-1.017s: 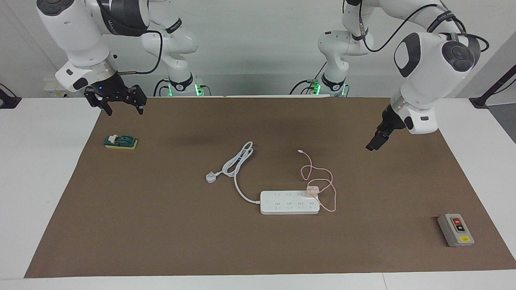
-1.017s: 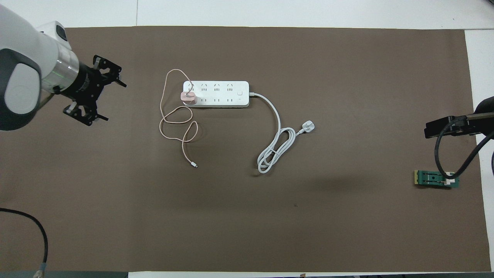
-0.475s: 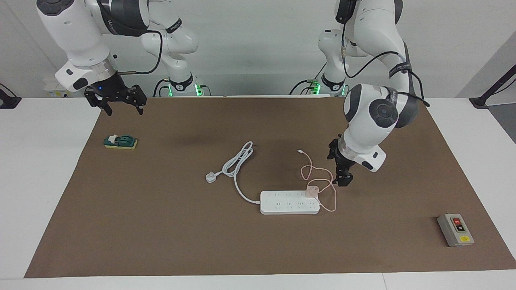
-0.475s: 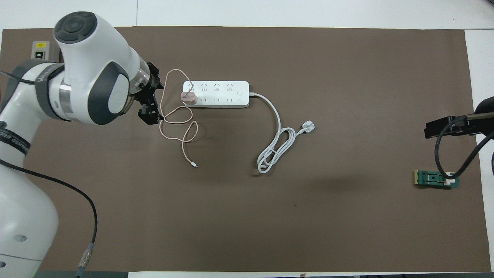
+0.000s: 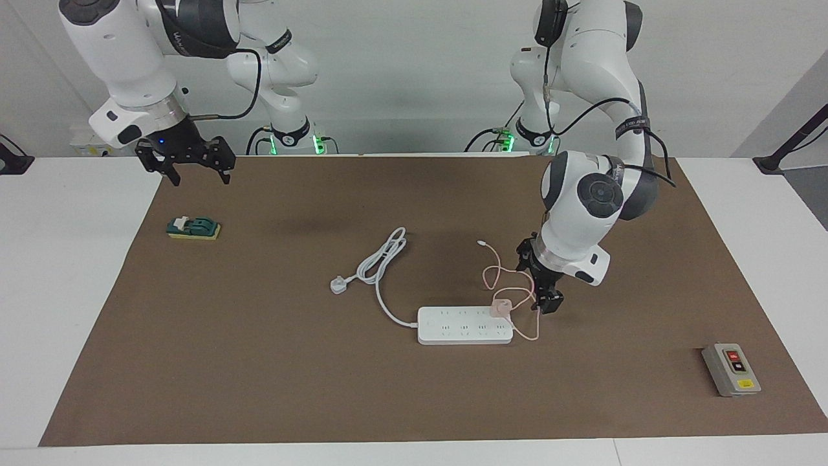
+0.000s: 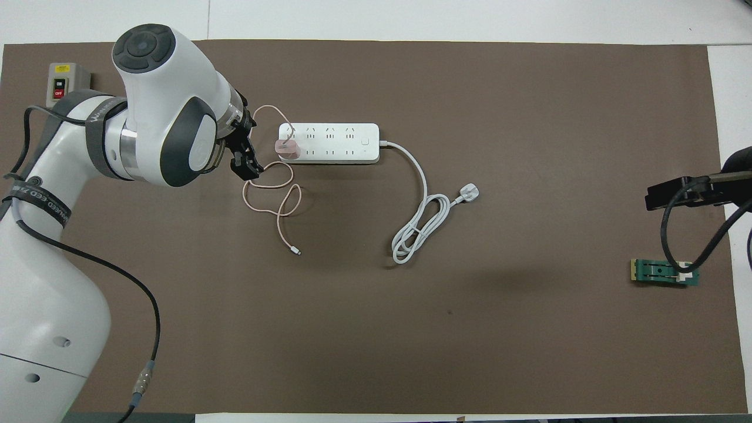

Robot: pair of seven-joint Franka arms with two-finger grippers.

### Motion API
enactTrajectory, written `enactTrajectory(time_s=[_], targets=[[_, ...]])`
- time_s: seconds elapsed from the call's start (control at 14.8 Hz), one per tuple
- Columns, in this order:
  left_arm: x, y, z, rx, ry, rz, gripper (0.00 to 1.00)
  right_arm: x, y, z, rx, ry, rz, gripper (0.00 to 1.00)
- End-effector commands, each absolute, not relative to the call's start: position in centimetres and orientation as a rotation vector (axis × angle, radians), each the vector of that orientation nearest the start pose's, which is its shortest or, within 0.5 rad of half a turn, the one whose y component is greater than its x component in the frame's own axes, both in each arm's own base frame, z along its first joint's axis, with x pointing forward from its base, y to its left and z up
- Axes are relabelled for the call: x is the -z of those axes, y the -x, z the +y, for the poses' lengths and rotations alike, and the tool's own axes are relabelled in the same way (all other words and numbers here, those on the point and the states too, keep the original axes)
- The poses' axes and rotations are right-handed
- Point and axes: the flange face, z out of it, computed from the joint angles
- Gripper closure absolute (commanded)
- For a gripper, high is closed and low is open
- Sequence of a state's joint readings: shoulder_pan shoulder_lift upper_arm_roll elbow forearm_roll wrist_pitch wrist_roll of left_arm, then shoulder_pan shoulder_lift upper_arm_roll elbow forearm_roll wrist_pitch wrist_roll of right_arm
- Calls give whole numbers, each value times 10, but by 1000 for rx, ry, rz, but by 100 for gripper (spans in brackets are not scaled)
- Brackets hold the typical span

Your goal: Unplug charger and place it aside

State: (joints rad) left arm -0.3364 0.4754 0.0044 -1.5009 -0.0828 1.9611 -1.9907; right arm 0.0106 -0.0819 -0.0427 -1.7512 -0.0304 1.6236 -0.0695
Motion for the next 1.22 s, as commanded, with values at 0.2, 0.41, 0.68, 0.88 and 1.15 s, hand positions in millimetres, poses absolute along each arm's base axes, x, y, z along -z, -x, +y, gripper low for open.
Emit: enactTrajectory(time_s=[0.2, 0.41, 0.68, 0.88, 1.15], targets=[[-367, -652, -233, 62, -2035, 2343, 0, -590, -524, -8, -63, 3144, -47, 0], [-359, -652, -233, 44, -2022, 2327, 0, -575, -533, 58, -70, 3099, 283, 0], [-350, -646, -238, 41, -2031, 2318, 0, -547, -552, 128, -140, 2980, 600, 0], [-351, -644, -249, 34, -2037, 2290, 0, -526, -570, 191, -192, 2908, 815, 0], [-344, -640, -258, 22, -2037, 2264, 0, -488, -588, 250, -222, 2749, 1069, 0]])
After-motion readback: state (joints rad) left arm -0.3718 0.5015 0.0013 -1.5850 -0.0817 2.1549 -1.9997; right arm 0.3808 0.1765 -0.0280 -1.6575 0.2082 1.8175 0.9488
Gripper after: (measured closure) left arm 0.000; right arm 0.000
